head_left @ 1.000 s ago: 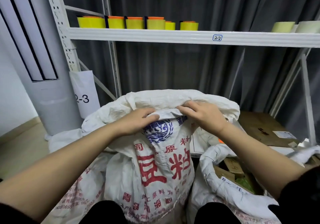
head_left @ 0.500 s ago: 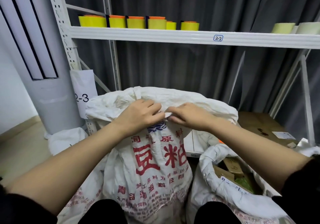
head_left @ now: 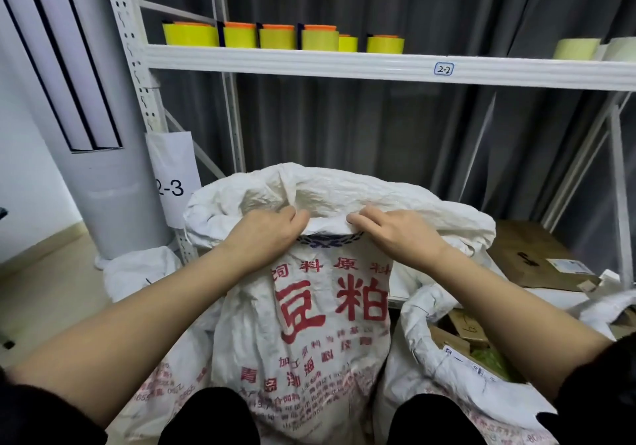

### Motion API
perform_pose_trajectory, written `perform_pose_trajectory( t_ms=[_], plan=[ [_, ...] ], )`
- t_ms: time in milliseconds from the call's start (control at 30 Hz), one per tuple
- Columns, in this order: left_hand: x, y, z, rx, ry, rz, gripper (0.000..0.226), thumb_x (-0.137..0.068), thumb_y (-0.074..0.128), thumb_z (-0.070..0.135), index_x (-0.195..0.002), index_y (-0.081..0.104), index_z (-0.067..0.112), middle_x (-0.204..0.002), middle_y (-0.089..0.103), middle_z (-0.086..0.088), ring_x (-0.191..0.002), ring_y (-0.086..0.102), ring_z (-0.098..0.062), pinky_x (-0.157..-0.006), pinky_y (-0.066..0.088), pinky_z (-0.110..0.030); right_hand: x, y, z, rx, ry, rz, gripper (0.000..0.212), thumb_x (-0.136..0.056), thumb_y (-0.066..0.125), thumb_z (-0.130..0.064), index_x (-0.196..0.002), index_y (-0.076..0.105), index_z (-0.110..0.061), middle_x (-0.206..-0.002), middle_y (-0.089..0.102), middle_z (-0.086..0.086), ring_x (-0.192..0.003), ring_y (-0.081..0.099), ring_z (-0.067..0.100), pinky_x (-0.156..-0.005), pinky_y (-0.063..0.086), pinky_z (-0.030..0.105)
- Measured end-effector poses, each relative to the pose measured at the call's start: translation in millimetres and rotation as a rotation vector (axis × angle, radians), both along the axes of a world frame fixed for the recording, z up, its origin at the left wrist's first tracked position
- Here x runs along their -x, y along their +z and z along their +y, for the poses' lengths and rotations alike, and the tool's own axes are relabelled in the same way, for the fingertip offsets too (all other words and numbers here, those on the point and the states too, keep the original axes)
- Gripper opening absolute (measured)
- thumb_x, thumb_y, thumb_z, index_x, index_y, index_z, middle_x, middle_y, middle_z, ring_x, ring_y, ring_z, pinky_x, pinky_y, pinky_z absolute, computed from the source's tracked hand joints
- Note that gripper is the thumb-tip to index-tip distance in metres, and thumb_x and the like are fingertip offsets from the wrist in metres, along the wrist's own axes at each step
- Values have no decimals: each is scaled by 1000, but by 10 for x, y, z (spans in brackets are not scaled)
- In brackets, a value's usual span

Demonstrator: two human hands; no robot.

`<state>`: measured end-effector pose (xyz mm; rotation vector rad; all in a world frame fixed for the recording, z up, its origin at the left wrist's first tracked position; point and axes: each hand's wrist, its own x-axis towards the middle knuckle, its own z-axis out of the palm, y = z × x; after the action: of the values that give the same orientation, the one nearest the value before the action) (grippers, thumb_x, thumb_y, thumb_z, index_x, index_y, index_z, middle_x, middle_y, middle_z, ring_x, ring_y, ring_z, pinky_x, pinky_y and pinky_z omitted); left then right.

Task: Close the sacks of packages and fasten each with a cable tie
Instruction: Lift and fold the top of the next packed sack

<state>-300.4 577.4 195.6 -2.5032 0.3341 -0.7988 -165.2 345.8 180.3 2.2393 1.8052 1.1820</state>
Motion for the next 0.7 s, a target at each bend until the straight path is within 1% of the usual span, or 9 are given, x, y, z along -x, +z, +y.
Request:
perform_pose_trajectory(
  t_ms=[67,133,200,267,333,400,467,600,700],
  plan=[
    [4,-34,29,35,-46,-12,17,-78,38,8,-80,55,6,-63,48,-7,-39,44,-23,-37,20,-24,41,77,-22,30,-19,110,32,-88,49,-27,-119,48,-19,-95,68,1,-52,58,26,-43,31,24],
    [-4,-69,-9,132,-84,43,29,-78,39,25,-89,58,6,-70,51,-8,-51,49,-23,-42,30,-28,140,187,36,24,-59,346,46,-92,32,-48,-127,49,-22,-108,68,-2,-81,65,20,-61,46,31],
    [-31,-88,-92,255,-98,89,42,-80,37,33,-105,59,6,-79,53,-8,-65,51,-24,-54,40,-34,234,270,187,17,-83,637,50,-97,33,-54,-136,46,-26,-122,63,-7,-106,58,12,-87,45,34],
    [-21,-56,-174,383,-69,123,47,-85,33,33,-120,55,11,-90,54,-7,-77,53,-23,-67,39,-34,284,322,343,122,-97,858,48,-99,35,-53,-141,43,-30,-135,55,-9,-119,51,8,-99,40,34],
    [-13,-24,-174,522,-42,177,42,-91,39,30,-131,47,17,-110,55,-6,-98,55,-22,-79,38,-33,301,335,452,235,-76,1024,46,-99,40,-48,-140,44,-28,-139,51,-9,-122,48,8,-102,37,31],
    [10,25,-130,675,-61,268,47,-92,51,31,-136,40,19,-129,52,-3,-115,52,-21,-92,38,-33,274,304,480,248,-59,1103,32,-97,51,-41,-123,57,-23,-118,61,-11,-103,56,5,-89,41,28],
    [41,78,-12,667,-21,329,49,-91,54,39,-135,41,22,-131,53,1,-116,52,-20,-95,39,-34,286,255,479,184,-53,1034,17,-94,57,-36,-103,60,-21,-90,60,-13,-79,54,3,-74,40,30],
    [137,56,204,338,-77,308,38,-93,42,48,-114,57,20,-106,64,2,-94,59,-19,-78,44,-32,314,114,410,13,-24,729,20,-94,55,-35,-101,59,-17,-89,61,-7,-80,56,15,-66,42,36],
    [201,-15,255,283,-170,274,39,-91,42,46,-114,58,19,-98,67,3,-85,61,-19,-74,43,-32,322,34,298,-45,120,211,11,-92,48,-24,-96,53,-15,-82,57,0,-65,55,22,-47,34,28]
  ],
)
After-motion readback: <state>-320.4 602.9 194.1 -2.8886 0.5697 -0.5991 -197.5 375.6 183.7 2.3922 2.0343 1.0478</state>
